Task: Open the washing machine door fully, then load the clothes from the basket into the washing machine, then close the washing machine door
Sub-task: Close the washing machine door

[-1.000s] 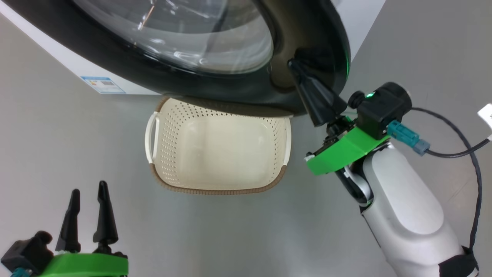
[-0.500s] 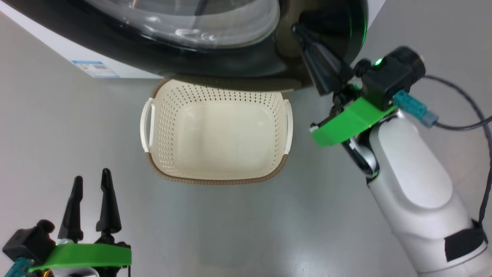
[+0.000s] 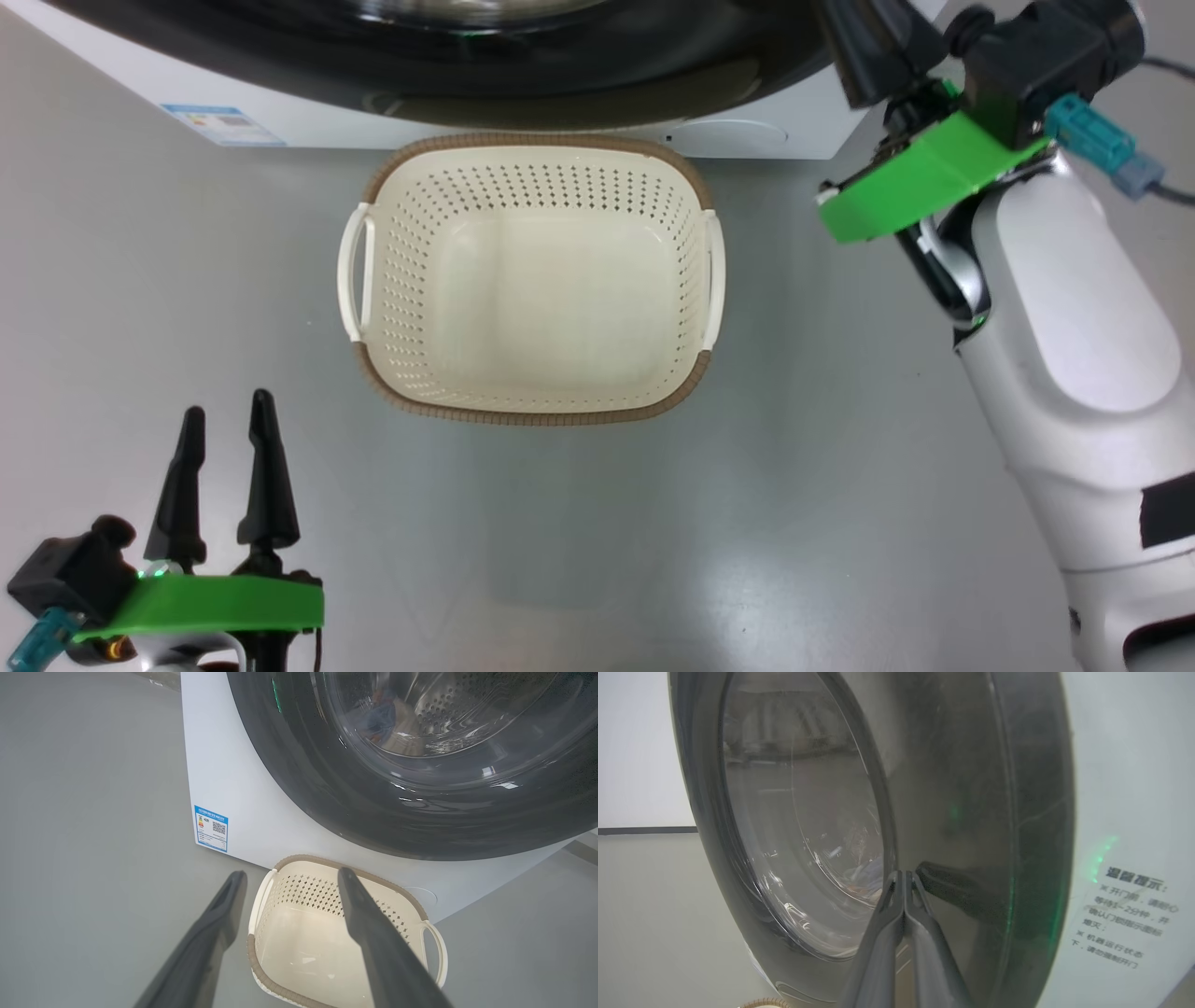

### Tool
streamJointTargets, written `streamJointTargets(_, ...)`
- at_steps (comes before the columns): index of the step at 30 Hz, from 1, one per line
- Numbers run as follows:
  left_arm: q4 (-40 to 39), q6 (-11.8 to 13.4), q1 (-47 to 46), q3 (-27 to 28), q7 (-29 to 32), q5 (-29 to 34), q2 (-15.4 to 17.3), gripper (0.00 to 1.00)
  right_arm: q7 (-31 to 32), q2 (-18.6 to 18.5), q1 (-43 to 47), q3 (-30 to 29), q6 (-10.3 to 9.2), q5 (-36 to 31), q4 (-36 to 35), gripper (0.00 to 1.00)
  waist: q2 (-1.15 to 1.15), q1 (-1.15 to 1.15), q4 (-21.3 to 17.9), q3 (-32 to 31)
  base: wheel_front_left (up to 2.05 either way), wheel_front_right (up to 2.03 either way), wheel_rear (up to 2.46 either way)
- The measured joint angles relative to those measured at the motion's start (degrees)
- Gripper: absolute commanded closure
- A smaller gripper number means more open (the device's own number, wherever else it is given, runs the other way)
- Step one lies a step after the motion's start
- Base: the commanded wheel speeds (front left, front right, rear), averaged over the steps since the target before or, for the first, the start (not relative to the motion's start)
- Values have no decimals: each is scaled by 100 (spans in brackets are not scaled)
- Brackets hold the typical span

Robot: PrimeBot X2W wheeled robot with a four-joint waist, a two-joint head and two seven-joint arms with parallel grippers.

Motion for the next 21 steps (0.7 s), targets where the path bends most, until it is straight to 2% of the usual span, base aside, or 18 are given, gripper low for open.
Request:
streamJointTargets(5, 7, 0, -64, -47, 0, -1, -2, 0, 0, -51, -318, -103, 2, -137, 328, 100, 0, 0, 82, 48, 0, 0, 0)
streamJointTargets(12, 26, 0, -175, -107, 0, -11, -4, 0, -8, 74, -431, -485, 126, -444, 555, 100, 0, 0, 123, 17, 0, 0, 0)
streamJointTargets(17, 42, 0, -200, -132, 0, -97, -8, 0, -7, 80, -358, -564, 125, -490, 519, 100, 0, 0, 103, -116, 0, 0, 0)
streamJointTargets(21, 85, 0, -200, -235, 0, -159, -18, 0, -7, 45, -23, -725, 46, -414, 288, 100, 0, 0, 69, -290, 0, 0, 0)
